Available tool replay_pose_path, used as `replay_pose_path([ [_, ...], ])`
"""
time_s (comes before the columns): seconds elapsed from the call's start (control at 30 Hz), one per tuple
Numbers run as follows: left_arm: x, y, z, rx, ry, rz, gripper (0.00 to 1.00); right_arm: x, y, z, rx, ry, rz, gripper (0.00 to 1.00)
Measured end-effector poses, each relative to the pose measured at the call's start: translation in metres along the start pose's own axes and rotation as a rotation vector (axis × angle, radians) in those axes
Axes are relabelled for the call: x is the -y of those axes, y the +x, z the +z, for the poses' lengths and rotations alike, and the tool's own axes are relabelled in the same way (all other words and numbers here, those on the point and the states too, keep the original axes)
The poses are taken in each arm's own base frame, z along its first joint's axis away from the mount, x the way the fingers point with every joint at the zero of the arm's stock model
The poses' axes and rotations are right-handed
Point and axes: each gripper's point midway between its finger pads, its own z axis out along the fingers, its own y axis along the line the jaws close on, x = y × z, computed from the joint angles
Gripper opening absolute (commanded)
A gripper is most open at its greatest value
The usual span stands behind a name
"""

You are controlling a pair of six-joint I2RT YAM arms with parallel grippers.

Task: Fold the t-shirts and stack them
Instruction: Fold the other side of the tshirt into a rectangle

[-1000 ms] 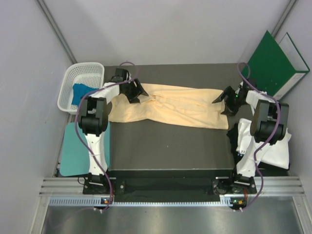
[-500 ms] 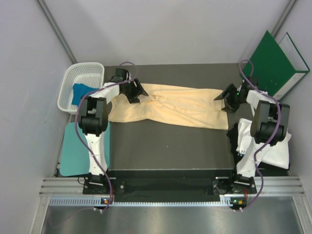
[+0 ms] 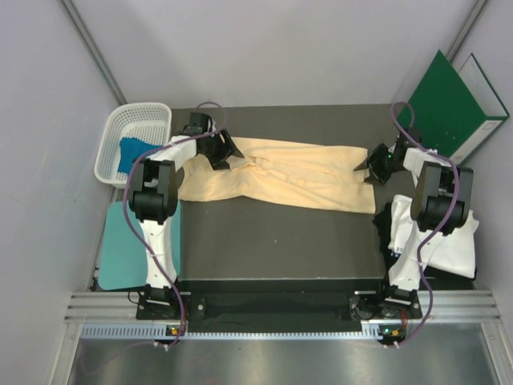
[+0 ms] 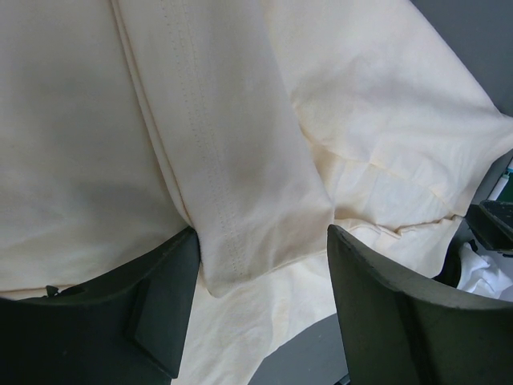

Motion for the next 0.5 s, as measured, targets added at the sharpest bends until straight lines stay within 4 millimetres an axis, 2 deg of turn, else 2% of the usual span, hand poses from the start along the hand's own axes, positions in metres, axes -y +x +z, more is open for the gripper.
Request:
replay_pose_path([
  [0.1, -0.0001, 0.0, 0.0, 0.0, 0.0, 0.0, 0.69, 0.0049, 0.0013, 0.0025, -0.005, 0.017, 0.001, 0.24],
  [0.13, -0.0001, 0.0, 0.0, 0.0, 0.0, 0.0, 0.69, 0.0056, 0.0013, 0.0032, -0.006, 0.019, -0.001, 0.11],
  [0.17, -0.0001, -0.0001, 0.0, 0.0, -0.001, 0.0, 0.69, 0.0069, 0.0019, 0.0044, -0.009, 0.021, -0.001, 0.08],
  [0.33, -0.0013, -0.0009, 0.0002, 0.006, -0.007, 0.0, 0.69, 0.0101, 0.0041, 0.0071, -0.02, 0.028, 0.001, 0.0],
  [0.5, -0.0029, -0.002, 0.0005, 0.012, -0.016, 0.0, 0.69, 0.0098, 0.0081, 0.0032, -0.034, 0.029, -0.009, 0.0],
])
